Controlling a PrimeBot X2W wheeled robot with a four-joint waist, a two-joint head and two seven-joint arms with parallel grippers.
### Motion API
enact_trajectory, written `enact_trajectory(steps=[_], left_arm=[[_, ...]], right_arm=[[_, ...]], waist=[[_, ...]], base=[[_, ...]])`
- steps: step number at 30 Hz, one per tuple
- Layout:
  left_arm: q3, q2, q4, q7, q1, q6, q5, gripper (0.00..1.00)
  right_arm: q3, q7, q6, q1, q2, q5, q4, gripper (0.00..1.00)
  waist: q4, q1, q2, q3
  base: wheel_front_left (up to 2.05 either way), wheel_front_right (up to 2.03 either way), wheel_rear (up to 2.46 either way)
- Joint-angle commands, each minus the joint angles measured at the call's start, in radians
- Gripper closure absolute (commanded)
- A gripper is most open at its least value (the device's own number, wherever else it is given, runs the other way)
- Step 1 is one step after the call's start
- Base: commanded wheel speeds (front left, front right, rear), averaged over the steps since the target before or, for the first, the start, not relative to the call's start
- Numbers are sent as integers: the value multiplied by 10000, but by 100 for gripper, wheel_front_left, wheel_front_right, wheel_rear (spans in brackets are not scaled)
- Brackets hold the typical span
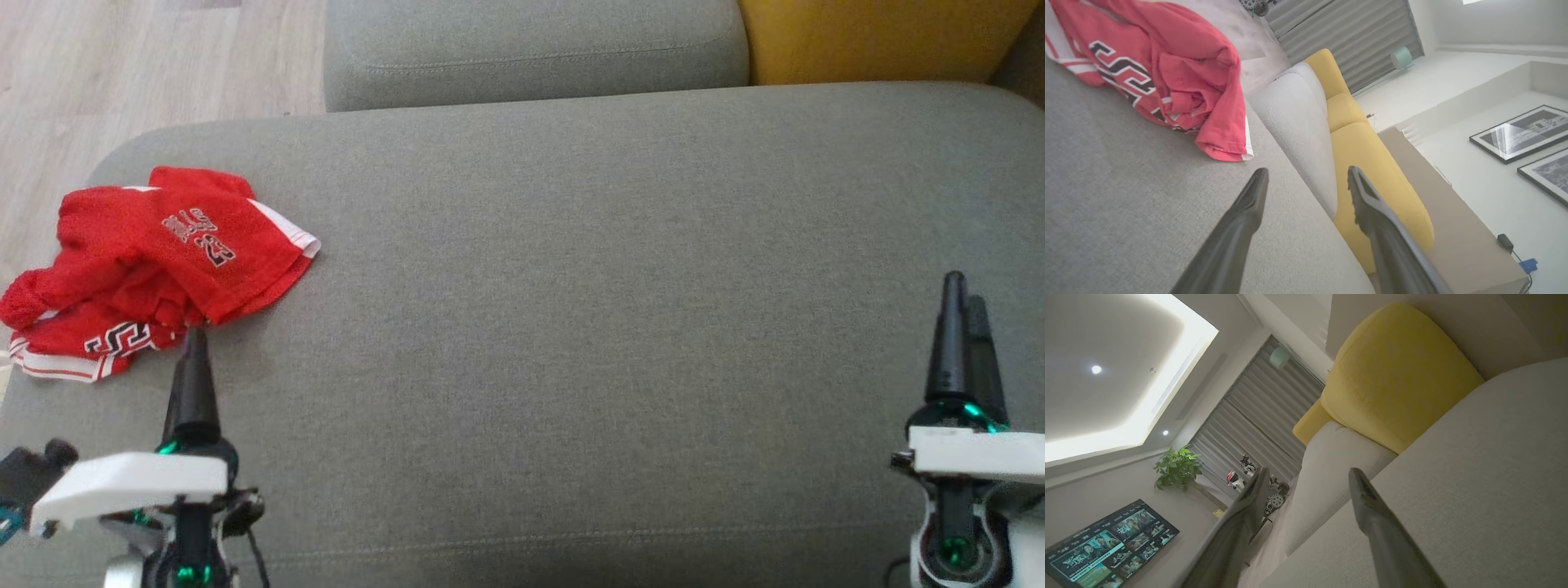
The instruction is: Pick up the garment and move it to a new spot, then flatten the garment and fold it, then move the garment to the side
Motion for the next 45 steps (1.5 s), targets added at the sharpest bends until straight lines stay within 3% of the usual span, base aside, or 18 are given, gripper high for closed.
enact_trajectory(steps=[1,7,13,16,24,29,37,45], left_arm=[[-27,135,-607,-102,-513,9,553,0],[-559,141,-1009,-247,-493,137,1878,0],[-1309,332,-1221,-423,-477,583,3519,0],[-1903,670,-1326,-510,-557,1053,4246,0],[-3589,1640,-1111,-744,-775,3000,5692,0],[-4741,2226,-978,-891,-1098,3996,6296,0],[-6092,2790,-713,-1124,-1459,5013,6731,0],[-6846,3044,-636,-1358,-1587,5543,7185,0]], right_arm=[[242,-144,35,-485,-70,-520,-509,0],[436,-289,38,-493,-72,-1397,-683,0],[189,-465,41,-318,-74,-2073,-605,0],[449,-553,43,-349,-75,-2550,-698,0],[942,-787,48,-268,-78,-3872,-623,0],[1229,-933,51,-222,-80,-4507,-616,0],[1444,-1167,56,-49,-83,-4885,-432,0],[1861,-1401,60,-10,-86,-5551,-65,0]], waist=[[-4,0,0,-9],[-11,0,0,-29],[-30,0,0,-68],[-26,0,0,-75],[-31,0,0,-148],[-41,0,0,-197],[-56,0,0,-298],[-66,0,0,-391]], base=[[0,0,0],[0,0,0],[0,0,0],[0,0,0],[0,0,0],[0,0,0],[0,0,0],[0,0,0]])
